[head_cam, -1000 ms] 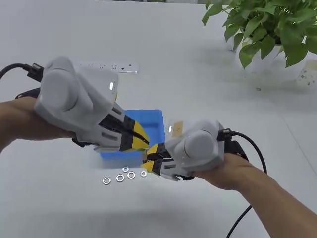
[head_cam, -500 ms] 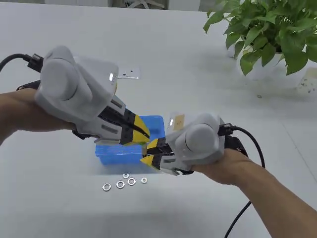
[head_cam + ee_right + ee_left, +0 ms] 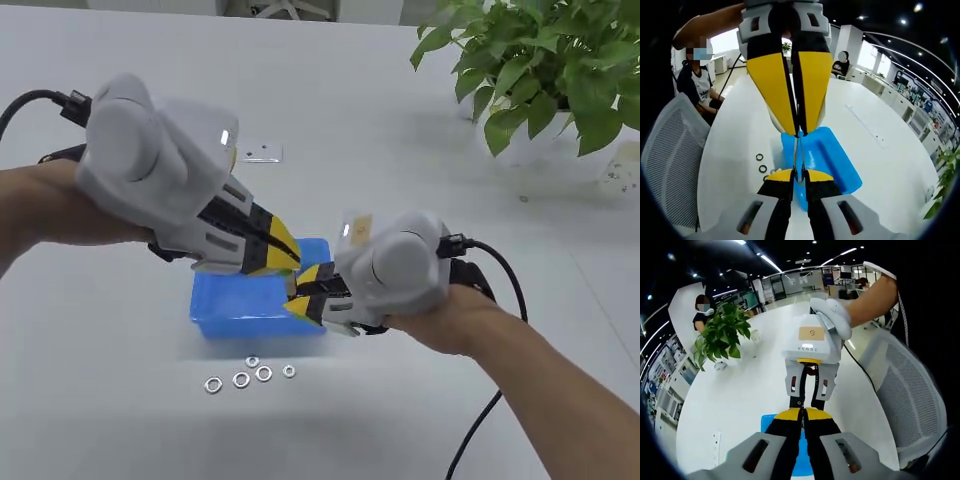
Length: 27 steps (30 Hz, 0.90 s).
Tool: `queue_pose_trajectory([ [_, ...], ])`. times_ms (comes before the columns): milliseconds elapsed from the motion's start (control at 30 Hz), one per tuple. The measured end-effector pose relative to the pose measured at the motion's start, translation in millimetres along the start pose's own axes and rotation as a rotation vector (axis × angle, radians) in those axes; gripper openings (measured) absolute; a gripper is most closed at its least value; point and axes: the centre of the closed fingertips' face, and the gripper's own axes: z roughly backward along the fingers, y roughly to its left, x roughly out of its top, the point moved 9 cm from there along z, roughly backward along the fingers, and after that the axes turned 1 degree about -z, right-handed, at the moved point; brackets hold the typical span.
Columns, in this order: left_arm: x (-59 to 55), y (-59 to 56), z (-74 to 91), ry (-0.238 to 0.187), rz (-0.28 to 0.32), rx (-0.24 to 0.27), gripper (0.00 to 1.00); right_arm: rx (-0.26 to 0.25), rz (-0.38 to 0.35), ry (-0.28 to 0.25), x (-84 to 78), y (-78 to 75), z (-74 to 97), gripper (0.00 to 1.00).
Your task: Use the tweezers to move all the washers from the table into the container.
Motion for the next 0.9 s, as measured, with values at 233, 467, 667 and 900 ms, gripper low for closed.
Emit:
queue_pose_trajectory([
  [233,-7.4,8.1,-4.6,0.0,0.01,0.003,0.05,0.003,0.0,0.009,-3.4,-8.3,-7.2,0.1],
  [467,-14.9,16.1,-10.0,0.0,0.027,0.001,0.05,0.008,-0.012,0.014,-7.7,-16.2,-15.4,0.11],
  [667,-22.6,22.1,-17.2,0.005,0.041,-0.009,0.05,0.02,-0.035,0.023,-14.4,-21.7,-23.6,0.11],
  [900,-31.6,28.1,-24.7,0.012,0.056,-0.019,0.06,0.032,-0.055,0.034,-21.6,-27.2,-32.7,0.11],
])
